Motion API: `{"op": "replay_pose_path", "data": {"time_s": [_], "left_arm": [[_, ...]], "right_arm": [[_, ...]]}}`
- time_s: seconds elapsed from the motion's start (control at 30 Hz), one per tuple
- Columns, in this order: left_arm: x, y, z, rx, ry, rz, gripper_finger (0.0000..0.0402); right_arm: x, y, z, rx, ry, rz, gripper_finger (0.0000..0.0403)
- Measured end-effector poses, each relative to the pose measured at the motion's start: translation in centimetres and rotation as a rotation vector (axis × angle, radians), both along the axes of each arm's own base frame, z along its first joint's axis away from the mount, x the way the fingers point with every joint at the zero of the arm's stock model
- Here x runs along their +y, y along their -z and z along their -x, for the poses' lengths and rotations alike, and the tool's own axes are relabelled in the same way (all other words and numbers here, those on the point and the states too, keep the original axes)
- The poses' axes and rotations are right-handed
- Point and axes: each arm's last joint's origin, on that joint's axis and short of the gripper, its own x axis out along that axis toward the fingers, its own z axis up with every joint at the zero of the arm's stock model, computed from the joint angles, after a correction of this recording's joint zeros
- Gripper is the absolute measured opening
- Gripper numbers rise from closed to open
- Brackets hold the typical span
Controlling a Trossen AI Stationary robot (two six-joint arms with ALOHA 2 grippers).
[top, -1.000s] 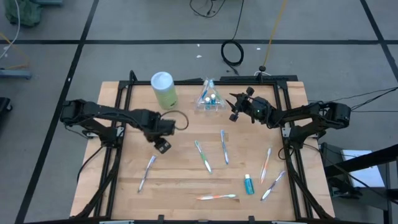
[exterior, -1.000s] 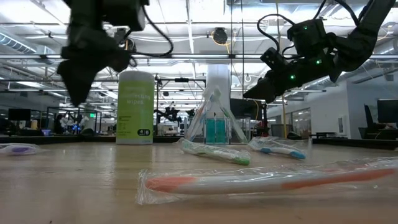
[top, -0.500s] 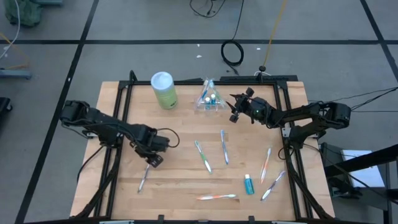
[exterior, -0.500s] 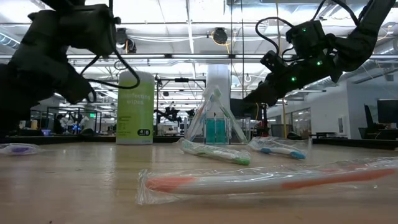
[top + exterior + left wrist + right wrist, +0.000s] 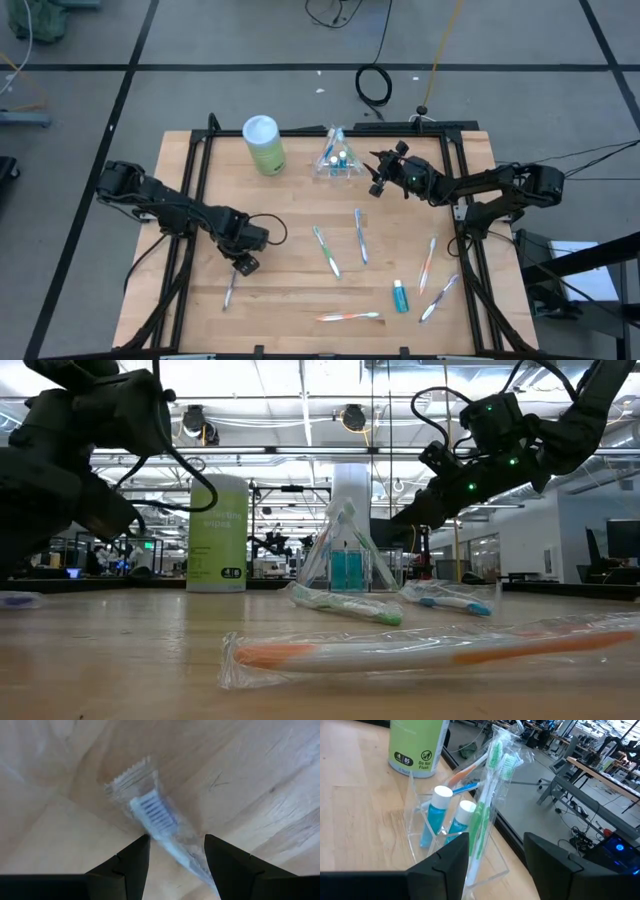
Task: Pick & Place toothbrushing station
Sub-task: Put the left purple toothbrush into the transparent organizer
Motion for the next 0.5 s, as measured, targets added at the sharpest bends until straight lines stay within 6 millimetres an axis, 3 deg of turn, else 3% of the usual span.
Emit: {"op": "replay_pose_path", "data": {"time_s": [0.2,0.5], "left_arm": [[0.24,0.11,0.02,-0.043,0.097,-0.022,0.0180],[0.96,0.24,-0.30,-0.071,0.086,-0.040,0.0056]], "right_arm": [[0.00,0.00,0.00,0.000,0.000,0.000,0.0181],[0.00,0.00,0.00,0.000,0.000,0.000,0.0181]]}}
